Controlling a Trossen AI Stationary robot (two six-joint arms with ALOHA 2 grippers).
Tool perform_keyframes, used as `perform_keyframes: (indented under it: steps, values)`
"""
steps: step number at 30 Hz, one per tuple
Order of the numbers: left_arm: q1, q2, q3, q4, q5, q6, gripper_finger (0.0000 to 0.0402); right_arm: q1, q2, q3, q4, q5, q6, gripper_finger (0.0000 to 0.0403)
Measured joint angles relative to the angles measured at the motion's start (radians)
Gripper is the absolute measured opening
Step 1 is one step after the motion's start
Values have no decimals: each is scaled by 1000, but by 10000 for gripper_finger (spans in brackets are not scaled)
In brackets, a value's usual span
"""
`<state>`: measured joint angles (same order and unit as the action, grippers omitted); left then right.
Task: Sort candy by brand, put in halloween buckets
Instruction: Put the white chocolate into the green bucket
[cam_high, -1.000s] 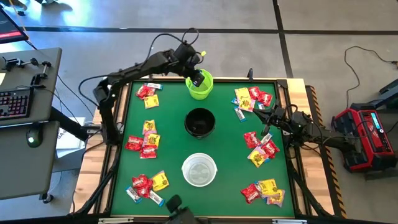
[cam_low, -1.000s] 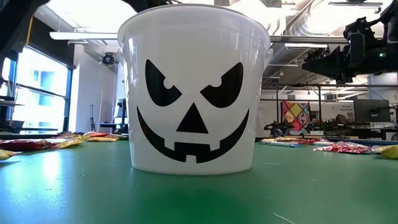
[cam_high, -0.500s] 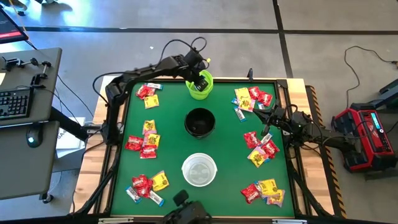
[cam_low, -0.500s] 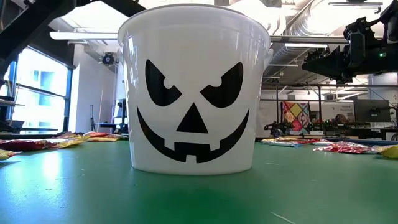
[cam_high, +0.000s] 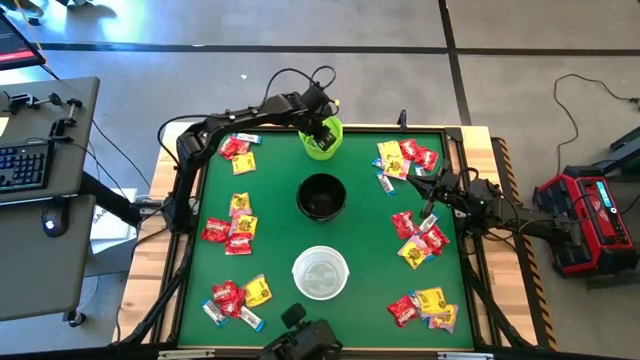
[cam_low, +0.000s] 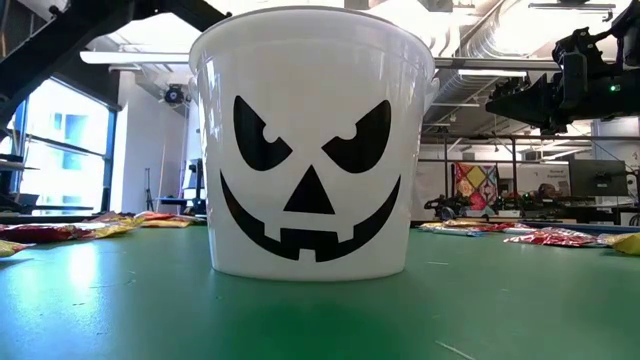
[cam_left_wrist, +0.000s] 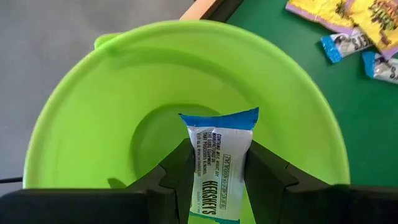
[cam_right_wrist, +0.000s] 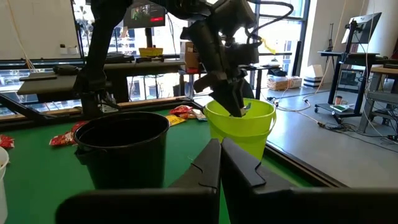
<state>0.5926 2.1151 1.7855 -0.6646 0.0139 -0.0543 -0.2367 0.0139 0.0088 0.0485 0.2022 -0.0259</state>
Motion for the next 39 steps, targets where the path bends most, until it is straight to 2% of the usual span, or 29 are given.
perform_keyframes:
  steps: [15, 30, 35, 39]
  values:
    - [10, -1, -24, -5, 7, 8, 116, 0, 0, 0, 0, 0, 0, 0]
    - [10, -1, 29, 3, 27, 40, 202, 0, 0, 0, 0, 0, 0, 0]
    - [9, -1, 80, -35, 67, 61, 195, 0, 0, 0, 0, 0, 0, 0]
    - [9, -4, 129, -112, 72, 117, 161, 0, 0, 0, 0, 0, 0, 0]
